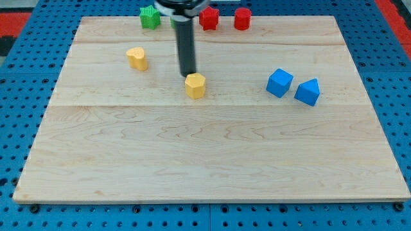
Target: Move the yellow hexagon to the bottom center of the board
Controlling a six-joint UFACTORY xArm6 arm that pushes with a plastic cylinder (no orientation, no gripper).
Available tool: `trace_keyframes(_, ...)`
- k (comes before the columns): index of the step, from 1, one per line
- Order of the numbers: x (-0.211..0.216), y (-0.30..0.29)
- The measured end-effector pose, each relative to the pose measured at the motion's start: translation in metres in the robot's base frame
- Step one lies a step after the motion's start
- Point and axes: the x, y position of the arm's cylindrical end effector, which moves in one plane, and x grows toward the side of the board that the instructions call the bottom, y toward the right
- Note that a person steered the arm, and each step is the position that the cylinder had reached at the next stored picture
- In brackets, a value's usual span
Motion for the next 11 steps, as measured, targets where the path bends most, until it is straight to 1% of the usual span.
trace_keyframes(1,0.043,0.020)
trace_keyframes(2,0.114,0.003)
trace_keyframes(3,0.093,0.028)
trace_keyframes(4,0.051,0.026)
trace_keyframes(5,0.048,-0.028)
trace_keyframes(6,0.107,-0.038)
trace_keyframes(7,0.154,-0.036)
trace_keyframes(8,0.146,-0.075)
trace_keyframes(9,0.172,-0.097)
trace_keyframes(10,0.181,-0.029)
trace_keyframes(11,0.138,-0.084)
